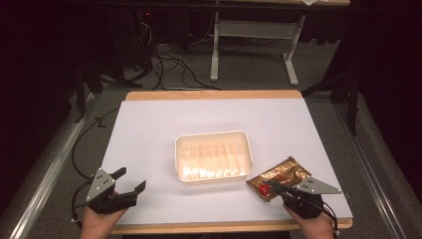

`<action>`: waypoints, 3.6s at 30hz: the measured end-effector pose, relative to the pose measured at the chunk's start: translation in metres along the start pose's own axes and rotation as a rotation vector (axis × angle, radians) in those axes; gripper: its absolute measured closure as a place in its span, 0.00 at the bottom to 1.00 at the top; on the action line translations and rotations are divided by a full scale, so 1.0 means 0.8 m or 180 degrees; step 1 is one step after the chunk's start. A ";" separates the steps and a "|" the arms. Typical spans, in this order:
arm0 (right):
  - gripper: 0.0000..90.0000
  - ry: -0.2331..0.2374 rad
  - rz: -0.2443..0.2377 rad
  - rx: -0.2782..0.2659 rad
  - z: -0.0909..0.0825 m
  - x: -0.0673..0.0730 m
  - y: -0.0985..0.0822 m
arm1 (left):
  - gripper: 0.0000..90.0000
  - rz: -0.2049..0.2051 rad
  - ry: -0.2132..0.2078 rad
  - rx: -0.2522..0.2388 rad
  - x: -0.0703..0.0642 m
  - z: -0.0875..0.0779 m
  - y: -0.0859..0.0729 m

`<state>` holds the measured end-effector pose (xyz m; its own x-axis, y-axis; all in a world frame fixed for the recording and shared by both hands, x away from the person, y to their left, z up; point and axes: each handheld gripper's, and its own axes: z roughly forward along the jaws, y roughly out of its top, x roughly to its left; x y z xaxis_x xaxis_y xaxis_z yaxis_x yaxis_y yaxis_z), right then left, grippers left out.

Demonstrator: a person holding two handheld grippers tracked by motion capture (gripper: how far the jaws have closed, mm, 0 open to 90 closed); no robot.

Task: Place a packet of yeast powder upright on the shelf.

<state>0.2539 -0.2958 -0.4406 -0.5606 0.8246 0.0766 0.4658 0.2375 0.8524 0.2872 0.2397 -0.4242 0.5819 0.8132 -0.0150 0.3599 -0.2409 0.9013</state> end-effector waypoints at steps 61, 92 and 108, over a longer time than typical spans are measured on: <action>0.57 -0.0797 0.0801 0.0070 -0.029 -0.071 -0.043 | 0.22 -0.0090 0.0211 0.0029 0.014 0.013 -0.003; 0.39 -0.0916 0.0904 -0.0066 -0.030 -0.092 -0.035 | 0.22 0.0039 0.0120 0.0062 -0.001 0.017 -0.002; 0.38 -0.0579 0.1683 -0.0268 -0.024 -0.131 -0.050 | 0.23 0.0125 0.0143 0.0106 -0.007 0.009 -0.005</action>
<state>0.2807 -0.4012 -0.4727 -0.1352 0.8972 0.4203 0.5907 -0.2676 0.7612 0.2879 0.2318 -0.4308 0.5630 0.8255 0.0402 0.3620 -0.2901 0.8859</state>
